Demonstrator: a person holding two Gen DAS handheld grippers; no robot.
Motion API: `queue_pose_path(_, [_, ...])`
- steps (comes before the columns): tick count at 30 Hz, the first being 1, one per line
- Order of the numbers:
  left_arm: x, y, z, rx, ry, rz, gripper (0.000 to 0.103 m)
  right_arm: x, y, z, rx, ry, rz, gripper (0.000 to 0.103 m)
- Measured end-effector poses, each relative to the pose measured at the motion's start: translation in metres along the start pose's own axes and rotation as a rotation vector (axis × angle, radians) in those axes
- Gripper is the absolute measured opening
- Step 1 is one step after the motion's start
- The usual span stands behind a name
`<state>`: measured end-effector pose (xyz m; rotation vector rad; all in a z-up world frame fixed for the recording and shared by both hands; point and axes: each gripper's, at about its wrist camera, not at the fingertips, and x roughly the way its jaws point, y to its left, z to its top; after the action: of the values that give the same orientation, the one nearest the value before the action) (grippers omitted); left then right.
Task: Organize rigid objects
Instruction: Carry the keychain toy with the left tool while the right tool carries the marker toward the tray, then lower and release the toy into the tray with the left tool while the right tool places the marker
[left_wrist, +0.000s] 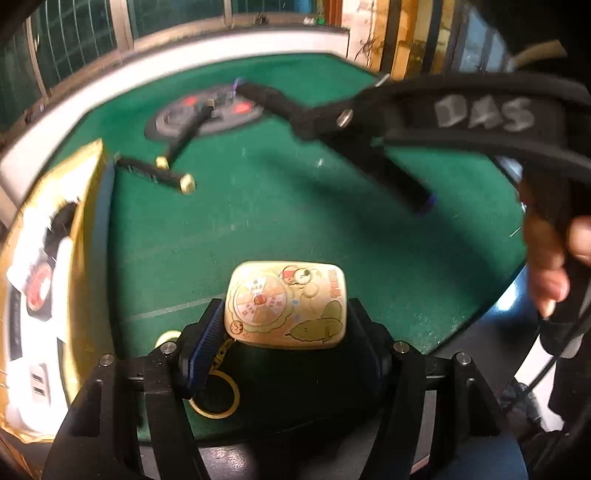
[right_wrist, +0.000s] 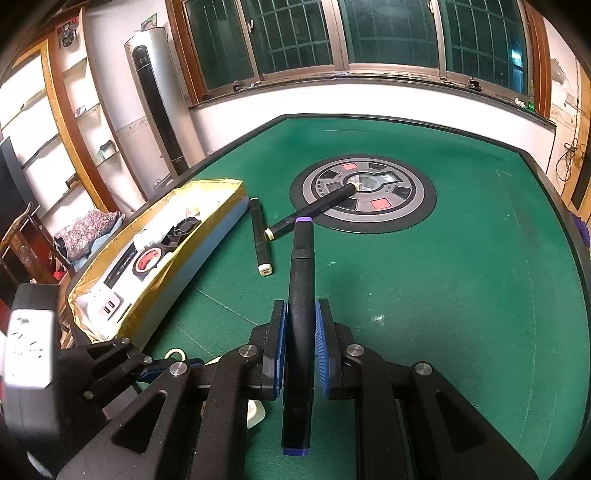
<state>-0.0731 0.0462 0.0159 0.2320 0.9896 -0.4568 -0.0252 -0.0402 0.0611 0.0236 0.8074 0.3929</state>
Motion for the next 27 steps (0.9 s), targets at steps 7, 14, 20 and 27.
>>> queue_pose_path(7, [-0.004,0.0,0.0,-0.024,-0.033,-0.009,0.063,-0.001,-0.002,-0.001,0.008,-0.002,-0.003,0.013])
queue_pose_path(14, [-0.02,0.006,0.003,-0.061,-0.087,-0.016,0.063,-0.002,0.0,0.001,-0.003,-0.004,-0.003,0.013])
queue_pose_path(20, [-0.049,0.011,0.004,-0.078,-0.14,0.009,0.063,-0.003,0.009,0.005,-0.022,-0.014,0.004,0.013])
queue_pose_path(27, [-0.063,0.034,0.002,-0.109,-0.178,0.049,0.063,-0.003,0.024,0.012,-0.047,-0.02,0.023,0.013])
